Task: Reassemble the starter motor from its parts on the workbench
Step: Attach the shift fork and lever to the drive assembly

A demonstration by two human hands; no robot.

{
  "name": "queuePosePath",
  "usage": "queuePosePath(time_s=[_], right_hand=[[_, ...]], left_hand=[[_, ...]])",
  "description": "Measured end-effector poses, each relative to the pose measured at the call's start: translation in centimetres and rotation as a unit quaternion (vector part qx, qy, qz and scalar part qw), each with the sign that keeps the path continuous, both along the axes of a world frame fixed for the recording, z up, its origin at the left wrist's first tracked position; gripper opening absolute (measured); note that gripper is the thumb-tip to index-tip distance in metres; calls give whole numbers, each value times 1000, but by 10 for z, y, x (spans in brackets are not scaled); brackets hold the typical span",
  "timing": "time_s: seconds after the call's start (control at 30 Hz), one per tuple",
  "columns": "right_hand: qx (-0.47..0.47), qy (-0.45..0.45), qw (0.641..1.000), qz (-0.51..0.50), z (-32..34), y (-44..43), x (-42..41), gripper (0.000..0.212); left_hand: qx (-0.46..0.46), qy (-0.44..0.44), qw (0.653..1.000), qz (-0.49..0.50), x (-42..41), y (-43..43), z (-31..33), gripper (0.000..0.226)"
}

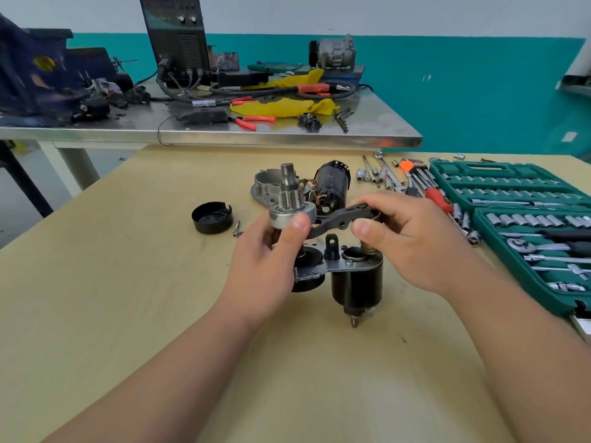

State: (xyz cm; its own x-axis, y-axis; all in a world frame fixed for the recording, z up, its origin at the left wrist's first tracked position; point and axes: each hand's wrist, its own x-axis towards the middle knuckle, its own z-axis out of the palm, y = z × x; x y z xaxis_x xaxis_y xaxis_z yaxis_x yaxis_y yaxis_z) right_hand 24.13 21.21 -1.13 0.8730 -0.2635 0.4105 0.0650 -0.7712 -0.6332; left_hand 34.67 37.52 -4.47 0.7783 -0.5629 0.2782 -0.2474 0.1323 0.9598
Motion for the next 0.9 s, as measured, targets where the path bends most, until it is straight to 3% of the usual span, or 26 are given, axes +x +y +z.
queuePosePath(time_s=[0.3, 0.43, 0.63, 0.77, 0.9], right_hand=[[15, -12, 1000, 6, 1, 16, 4, 25], [41, -2, 999, 14, -1, 15, 6, 18], [118, -8, 992, 33, -8, 13, 9, 16], [217, -30, 975, 50, -19, 15, 12, 14], [210, 27, 976, 55, -12, 2, 8, 21]], left_hand=[[-13, 21, 1000, -2, -6, 6, 5, 45], [-14, 20, 1000, -10, -4, 5, 5, 57], [50, 2, 999, -14, 3, 4, -3, 29], [103, 0, 994, -48, 13, 4, -4, 45], [101, 6, 994, -52, 20, 5, -8, 35]])
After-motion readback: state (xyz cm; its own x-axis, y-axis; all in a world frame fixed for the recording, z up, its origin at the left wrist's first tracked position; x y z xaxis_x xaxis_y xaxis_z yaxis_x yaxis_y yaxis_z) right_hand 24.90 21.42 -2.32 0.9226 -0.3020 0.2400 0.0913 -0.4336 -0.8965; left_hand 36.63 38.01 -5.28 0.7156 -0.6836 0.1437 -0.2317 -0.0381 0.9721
